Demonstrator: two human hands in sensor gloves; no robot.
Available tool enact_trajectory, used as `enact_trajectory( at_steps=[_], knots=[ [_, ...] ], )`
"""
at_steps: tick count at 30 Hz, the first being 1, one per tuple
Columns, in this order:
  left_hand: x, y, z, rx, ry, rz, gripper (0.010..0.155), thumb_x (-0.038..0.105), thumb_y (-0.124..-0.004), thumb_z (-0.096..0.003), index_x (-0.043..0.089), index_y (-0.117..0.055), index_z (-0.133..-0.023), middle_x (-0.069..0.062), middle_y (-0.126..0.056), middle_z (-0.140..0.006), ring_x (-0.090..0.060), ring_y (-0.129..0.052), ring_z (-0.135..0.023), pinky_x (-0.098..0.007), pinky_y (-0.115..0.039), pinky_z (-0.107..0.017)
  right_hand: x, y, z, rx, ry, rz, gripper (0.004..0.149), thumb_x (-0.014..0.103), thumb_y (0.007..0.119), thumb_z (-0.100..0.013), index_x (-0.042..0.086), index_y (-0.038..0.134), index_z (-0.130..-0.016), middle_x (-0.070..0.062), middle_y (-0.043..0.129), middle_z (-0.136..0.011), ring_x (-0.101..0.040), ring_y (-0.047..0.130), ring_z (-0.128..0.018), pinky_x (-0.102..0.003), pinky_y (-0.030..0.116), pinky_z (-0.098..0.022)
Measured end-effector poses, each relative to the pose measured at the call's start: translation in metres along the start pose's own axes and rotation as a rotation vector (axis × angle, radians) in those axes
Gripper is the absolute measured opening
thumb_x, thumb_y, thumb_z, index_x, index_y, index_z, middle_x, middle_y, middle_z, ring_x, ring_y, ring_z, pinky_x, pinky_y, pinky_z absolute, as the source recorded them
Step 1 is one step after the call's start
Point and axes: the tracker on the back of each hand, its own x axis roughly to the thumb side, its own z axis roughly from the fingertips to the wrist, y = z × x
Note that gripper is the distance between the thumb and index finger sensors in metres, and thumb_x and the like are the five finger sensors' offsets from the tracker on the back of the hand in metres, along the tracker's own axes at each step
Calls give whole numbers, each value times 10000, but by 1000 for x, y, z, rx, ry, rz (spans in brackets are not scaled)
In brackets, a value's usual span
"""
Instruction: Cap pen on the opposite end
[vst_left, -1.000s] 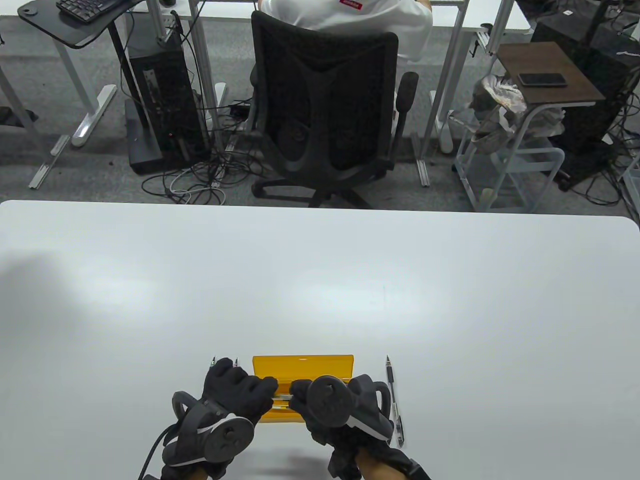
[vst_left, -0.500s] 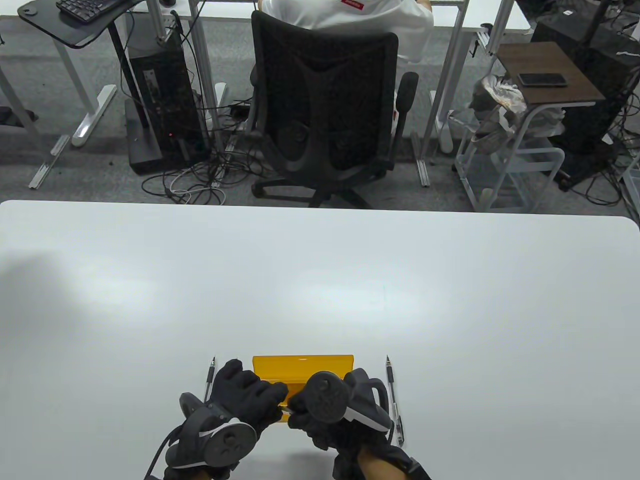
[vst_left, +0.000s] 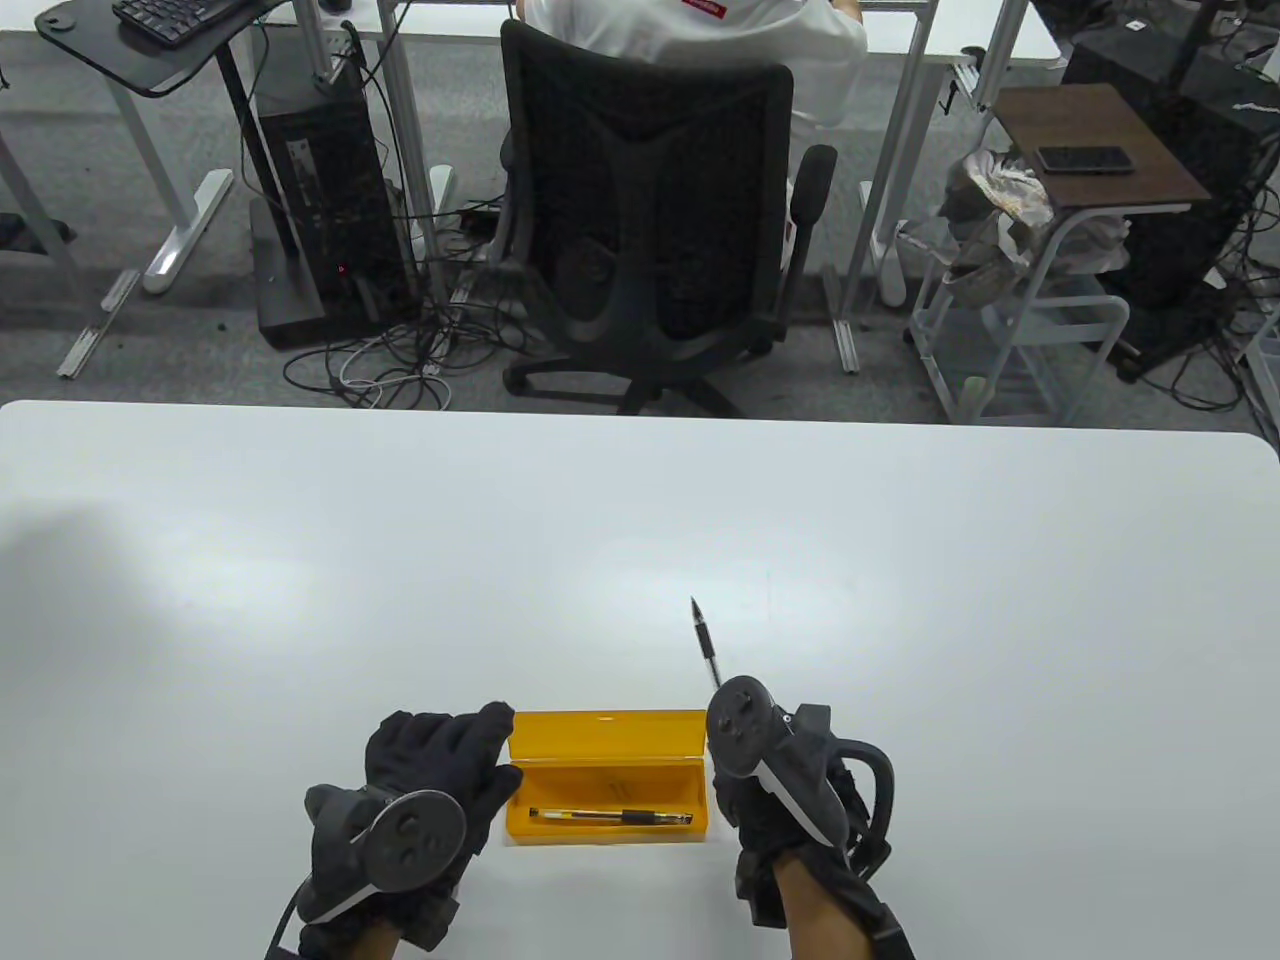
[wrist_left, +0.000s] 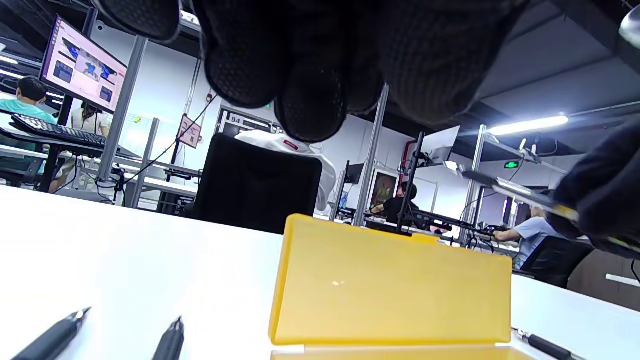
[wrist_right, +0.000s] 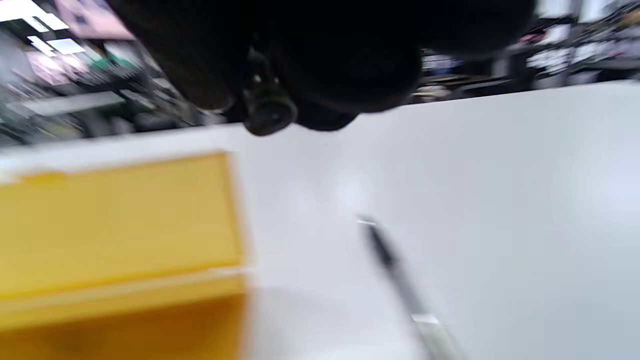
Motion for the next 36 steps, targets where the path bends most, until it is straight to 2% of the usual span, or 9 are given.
enact_trajectory(
  at_steps=[5,10,15,23,29,36],
  knots=[
    [-1,-7,-1,-38,12,17,592,379,-858,-502,131,-739,-1027,-150,-886,-940,-390,-784,-834,-704,-488,-684,-25,34,-19,166,281,177,482,343,895,-420,82,882,-825,-121,991,-616,-161,977,-324,-357,851,-272],
    [-3,-10,-1,-55,27,32,589,380,-856,-503,129,-743,-1024,-153,-888,-936,-391,-789,-827,-704,-490,-681,-50,58,-25,293,421,294,476,333,899,-421,74,886,-821,-132,997,-624,-161,983,-320,-357,854,-265],
    [-2,-14,-1,-76,27,30,587,381,-856,-503,128,-747,-1022,-150,-892,-932,-390,-793,-823,-705,-491,-680,-57,65,-26,350,440,327,472,337,912,-411,85,897,-810,-128,1014,-620,-174,994,-333,-369,857,-277],
    [-1,-15,0,-84,29,21,587,380,-857,-501,128,-750,-1020,-153,-895,-929,-390,-797,-819,-706,-491,-679,-56,65,-24,355,440,332,474,350,930,-399,100,907,-801,-110,1029,-619,-181,1006,-335,-375,861,-277],
    [-2,-13,1,-77,32,22,584,383,-857,-501,129,-755,-1016,-152,-900,-924,-388,-802,-815,-705,-493,-679,-57,63,-23,361,432,352,515,341,917,-404,101,866,-857,-117,998,-689,-222,1000,-427,-408,851,-332],
    [-3,-13,0,-79,37,25,589,385,-857,-501,127,-752,-1019,-152,-899,-925,-387,-802,-815,-706,-493,-678,-59,61,-22,369,429,353,546,337,909,-409,79,842,-886,-134,982,-722,-230,996,-444,-411,849,-342]
  ],
)
